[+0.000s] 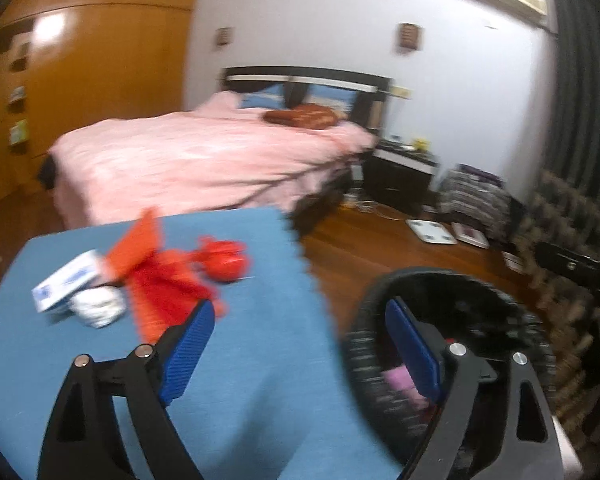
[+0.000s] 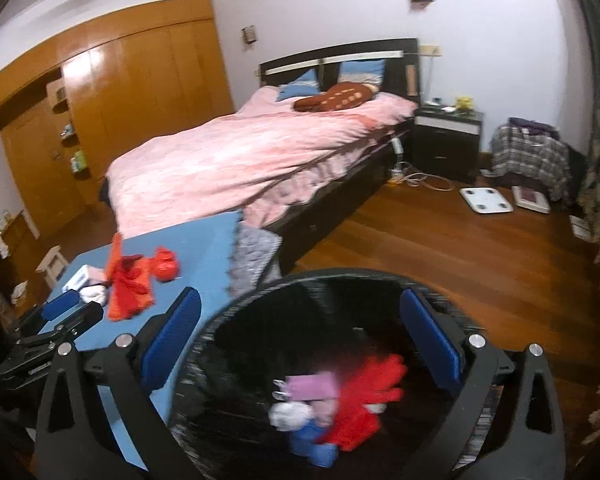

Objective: Collect trash
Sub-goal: 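Open both grippers over the bin to drop the pink cloth and red glove, then grasp the white tissue ball with the left gripper while the right grasps the red plastic bag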

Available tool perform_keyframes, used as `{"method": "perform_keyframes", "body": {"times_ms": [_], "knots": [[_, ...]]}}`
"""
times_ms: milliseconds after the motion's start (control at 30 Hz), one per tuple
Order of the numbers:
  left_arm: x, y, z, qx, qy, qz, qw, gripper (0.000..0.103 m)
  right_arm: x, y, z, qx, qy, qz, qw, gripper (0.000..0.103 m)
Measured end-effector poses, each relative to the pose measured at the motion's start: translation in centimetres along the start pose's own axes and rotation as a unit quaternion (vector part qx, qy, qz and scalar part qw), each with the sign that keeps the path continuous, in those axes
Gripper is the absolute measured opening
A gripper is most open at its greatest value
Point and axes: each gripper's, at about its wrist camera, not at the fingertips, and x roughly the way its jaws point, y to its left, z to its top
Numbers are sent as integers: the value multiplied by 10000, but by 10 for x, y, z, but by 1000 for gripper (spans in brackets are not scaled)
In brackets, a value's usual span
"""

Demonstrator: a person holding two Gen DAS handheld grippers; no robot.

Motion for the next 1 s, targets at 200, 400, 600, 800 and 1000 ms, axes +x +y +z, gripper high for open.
{"method": "perform_keyframes", "body": {"times_ms": [200,400,600,800,1000], "knots": [[-3,67,-11,-244,-18,874,9959,86,44,75,0,-297,115,484,9983,97],[-1,120,-23,-375,68,1430,9890,86,91,136,-3,-676,297,695,9949,97],[6,161,-28,-566,116,1812,9817,84,127,171,-6,-818,493,786,9923,97],[23,200,-29,-808,255,1980,9765,76,152,192,-7,-941,598,760,9909,97],[37,221,-29,-981,422,1832,9773,68,171,210,-9,-1067,756,758,9885,97]]}}
